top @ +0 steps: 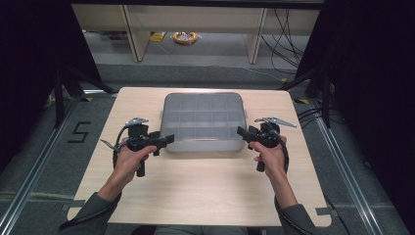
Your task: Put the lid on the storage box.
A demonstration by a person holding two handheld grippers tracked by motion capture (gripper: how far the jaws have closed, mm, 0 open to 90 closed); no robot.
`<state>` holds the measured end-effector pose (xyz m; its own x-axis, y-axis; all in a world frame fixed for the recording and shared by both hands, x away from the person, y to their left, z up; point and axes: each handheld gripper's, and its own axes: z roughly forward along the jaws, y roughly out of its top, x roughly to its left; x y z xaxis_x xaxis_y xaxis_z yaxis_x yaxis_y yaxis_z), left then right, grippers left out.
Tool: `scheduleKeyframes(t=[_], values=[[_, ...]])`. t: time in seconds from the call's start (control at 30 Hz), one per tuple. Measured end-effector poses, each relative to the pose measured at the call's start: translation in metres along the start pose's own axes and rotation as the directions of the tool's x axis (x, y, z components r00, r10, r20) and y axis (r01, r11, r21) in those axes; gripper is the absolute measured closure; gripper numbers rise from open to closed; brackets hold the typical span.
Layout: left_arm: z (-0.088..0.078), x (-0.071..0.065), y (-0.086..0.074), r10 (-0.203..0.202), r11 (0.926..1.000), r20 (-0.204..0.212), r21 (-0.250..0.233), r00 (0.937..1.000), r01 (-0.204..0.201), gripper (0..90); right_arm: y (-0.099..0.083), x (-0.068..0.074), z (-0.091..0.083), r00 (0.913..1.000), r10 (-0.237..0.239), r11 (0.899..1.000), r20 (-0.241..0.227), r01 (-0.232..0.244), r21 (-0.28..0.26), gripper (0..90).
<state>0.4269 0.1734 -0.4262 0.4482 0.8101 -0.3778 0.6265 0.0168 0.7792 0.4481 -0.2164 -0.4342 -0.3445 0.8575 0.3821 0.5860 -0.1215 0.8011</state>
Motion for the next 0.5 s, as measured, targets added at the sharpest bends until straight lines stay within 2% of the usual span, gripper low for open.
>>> scheduleKeyframes(t=[0.07,0.1,0.13,0.17,0.2,0.23,0.33,0.37,0.4,0.43,0.47,0.5], values=[[-0.001,-0.001,-0.002,0.008,1.0000,0.001,-0.003,1.0000,-0.008,29.0,-0.003,0.000,-0.001,0.9989,-0.046,0.999,0.004,0.046,-0.017,40.2],[-0.001,-0.001,-0.002,0.008,1.0000,0.001,-0.003,1.0000,-0.008,28.6,-0.003,0.000,-0.001,0.9989,-0.046,0.999,0.004,0.046,-0.017,40.2],[-0.002,-0.002,-0.004,0.013,0.9999,0.000,0.000,0.9999,-0.013,28.1,-0.005,0.004,-0.004,1.0000,-0.001,1.000,-0.007,0.001,-0.003,38.3],[-0.002,-0.003,-0.005,0.013,0.9999,0.004,-0.004,0.9999,-0.013,28.0,-0.005,0.005,-0.006,0.9997,0.018,1.000,-0.018,-0.018,-0.003,38.0],[-0.002,-0.003,-0.005,0.013,0.9999,0.004,-0.004,0.9999,-0.013,27.8,-0.005,0.005,-0.006,0.9997,0.018,1.000,-0.018,-0.018,-0.003,38.0],[-0.003,-0.004,-0.006,0.030,0.9995,-0.003,-0.005,0.9995,-0.030,27.6,-0.005,0.004,-0.008,0.9998,-0.005,1.000,-0.017,0.005,-0.012,36.0],[-0.003,-0.004,-0.008,0.036,0.9993,-0.011,-0.004,0.9993,-0.036,27.6,-0.006,0.003,-0.008,0.9994,-0.032,0.999,-0.012,0.032,-0.008,35.9],[-0.002,-0.004,-0.009,0.038,0.9993,-0.018,0.001,0.9991,-0.038,27.6,-0.007,0.004,-0.009,0.9994,-0.015,1.000,-0.030,0.015,-0.007,35.7],[-0.002,-0.003,-0.010,0.035,0.9994,-0.011,0.007,0.9993,-0.035,27.6,-0.008,0.003,-0.008,0.9996,-0.026,1.000,-0.011,0.026,0.003,35.1],[-0.001,-0.002,-0.011,0.026,0.9997,-0.009,0.005,0.9996,-0.026,27.6,-0.008,0.003,-0.008,0.9996,-0.026,1.000,-0.011,0.026,0.003,35.1],[-0.001,-0.003,-0.013,0.027,0.9996,-0.011,0.011,0.9996,-0.027,27.5,-0.010,0.005,-0.009,0.9996,0.020,1.000,-0.019,-0.020,0.014,34.9],[-0.001,-0.003,-0.013,0.027,0.9996,-0.011,0.011,0.9996,-0.027,27.5,-0.010,0.005,-0.009,0.9996,0.020,1.000,-0.019,-0.020,0.014,34.9]])
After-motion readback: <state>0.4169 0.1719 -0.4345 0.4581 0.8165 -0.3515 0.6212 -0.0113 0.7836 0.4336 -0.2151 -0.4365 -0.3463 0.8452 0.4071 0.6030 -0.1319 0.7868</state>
